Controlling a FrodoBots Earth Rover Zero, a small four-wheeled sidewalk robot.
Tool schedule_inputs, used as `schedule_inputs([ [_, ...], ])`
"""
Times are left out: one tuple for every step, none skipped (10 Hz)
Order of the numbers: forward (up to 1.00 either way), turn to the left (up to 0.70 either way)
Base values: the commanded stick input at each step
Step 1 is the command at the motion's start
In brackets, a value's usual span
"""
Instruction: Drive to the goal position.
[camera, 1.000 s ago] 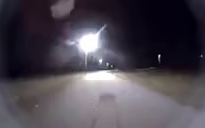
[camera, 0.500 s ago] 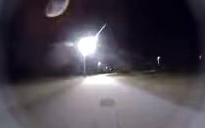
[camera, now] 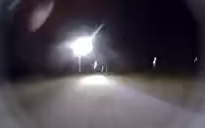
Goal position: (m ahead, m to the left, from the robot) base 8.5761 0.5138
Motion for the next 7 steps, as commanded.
schedule_inputs([
  [1.00,0.21],
  [1.00,0.27],
  [1.00,0.27],
  [1.00,0.27],
  [1.00,0.27],
  [1.00,0.27],
  [1.00,0.27],
])
